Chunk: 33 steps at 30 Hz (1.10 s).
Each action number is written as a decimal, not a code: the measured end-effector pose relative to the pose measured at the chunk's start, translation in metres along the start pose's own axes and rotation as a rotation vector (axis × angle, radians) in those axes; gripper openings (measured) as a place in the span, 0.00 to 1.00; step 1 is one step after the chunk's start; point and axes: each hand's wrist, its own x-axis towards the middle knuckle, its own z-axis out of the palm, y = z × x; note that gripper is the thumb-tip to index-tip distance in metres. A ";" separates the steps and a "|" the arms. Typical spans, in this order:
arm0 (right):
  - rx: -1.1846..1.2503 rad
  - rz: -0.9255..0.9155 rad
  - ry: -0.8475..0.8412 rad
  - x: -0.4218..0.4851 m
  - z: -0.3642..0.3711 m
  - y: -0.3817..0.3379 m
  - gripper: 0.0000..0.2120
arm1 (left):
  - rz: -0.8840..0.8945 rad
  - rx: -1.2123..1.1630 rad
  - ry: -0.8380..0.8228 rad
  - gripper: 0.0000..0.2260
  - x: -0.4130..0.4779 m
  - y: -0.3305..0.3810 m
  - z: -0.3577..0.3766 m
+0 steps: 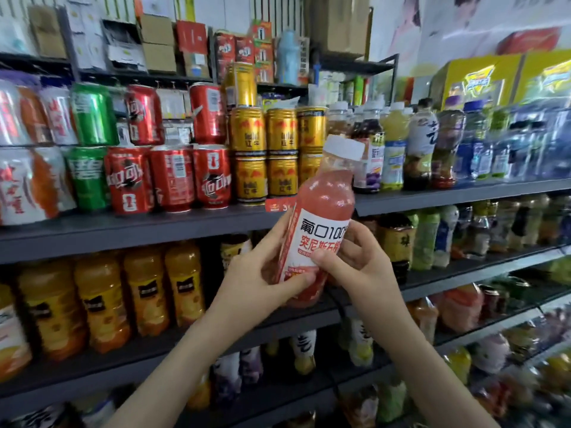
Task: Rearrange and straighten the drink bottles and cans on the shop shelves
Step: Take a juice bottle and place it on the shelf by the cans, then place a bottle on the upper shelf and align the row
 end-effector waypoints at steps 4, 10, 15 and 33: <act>-0.129 -0.104 0.023 0.027 -0.034 0.001 0.25 | 0.073 0.030 0.087 0.36 0.045 0.002 0.038; -0.154 -0.216 0.221 0.068 -0.090 0.005 0.22 | 0.231 0.153 0.090 0.36 0.112 0.001 0.090; -0.179 -0.278 0.346 0.097 -0.150 0.001 0.16 | 0.305 0.128 -0.078 0.36 0.167 0.012 0.136; -0.172 -0.257 0.301 0.203 -0.403 0.021 0.27 | -0.171 0.640 0.525 0.27 0.352 0.022 0.303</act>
